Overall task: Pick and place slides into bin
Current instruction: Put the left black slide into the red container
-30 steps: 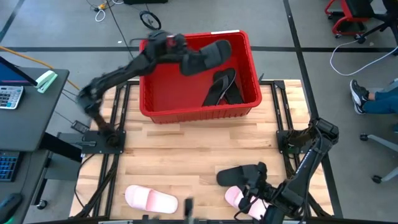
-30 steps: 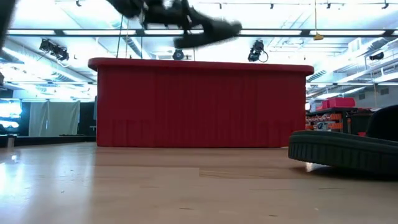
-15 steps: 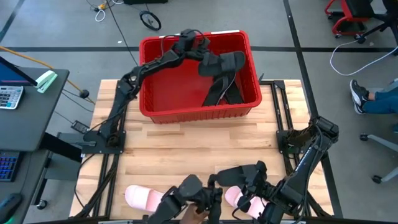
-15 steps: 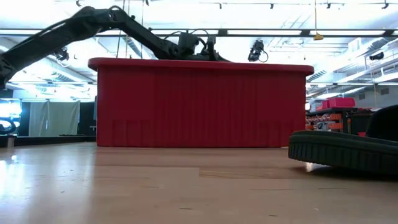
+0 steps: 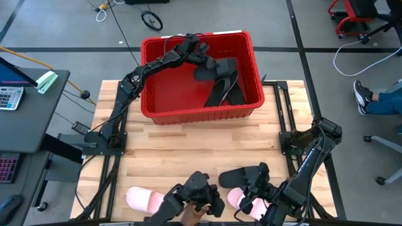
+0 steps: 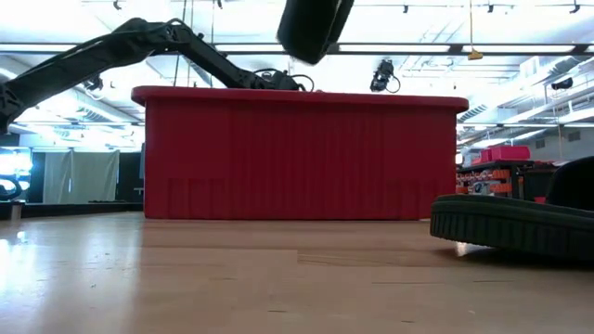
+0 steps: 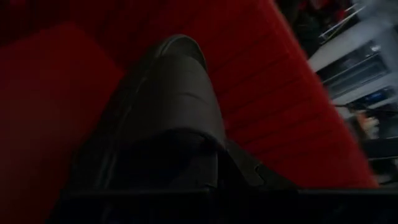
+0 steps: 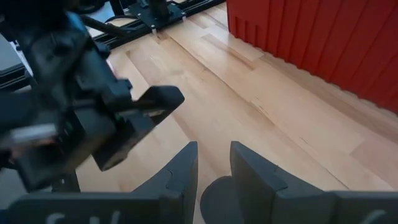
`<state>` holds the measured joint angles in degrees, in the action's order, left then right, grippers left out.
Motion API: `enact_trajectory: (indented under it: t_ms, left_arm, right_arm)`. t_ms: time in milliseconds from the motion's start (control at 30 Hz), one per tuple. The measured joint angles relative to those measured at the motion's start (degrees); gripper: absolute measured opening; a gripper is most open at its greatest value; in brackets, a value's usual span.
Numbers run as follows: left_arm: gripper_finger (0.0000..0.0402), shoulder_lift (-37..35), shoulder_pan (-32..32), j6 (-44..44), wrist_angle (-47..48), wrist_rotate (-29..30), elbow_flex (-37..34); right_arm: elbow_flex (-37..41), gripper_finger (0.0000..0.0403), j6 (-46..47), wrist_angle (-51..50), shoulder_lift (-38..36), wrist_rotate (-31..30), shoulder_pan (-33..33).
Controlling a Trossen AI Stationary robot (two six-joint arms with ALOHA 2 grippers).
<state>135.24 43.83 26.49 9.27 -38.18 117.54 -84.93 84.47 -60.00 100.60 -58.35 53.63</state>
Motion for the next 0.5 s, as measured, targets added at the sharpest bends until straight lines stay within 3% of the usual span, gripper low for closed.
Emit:
enact_trajectory:
  t_ms: [167,500]
  left_arm:
    - [0.0011,1.3,-1.0,-2.9,1.2,2.8,-0.7]
    - [0.0013,3.0,-1.6,0.5,1.0,2.6,-0.8]
  right_arm:
    - [0.0,0.0100,0.1,0.0,0.0,0.0,0.0]
    - [0.0,0.0100,-0.4,-0.1,0.0,0.0,-0.8]
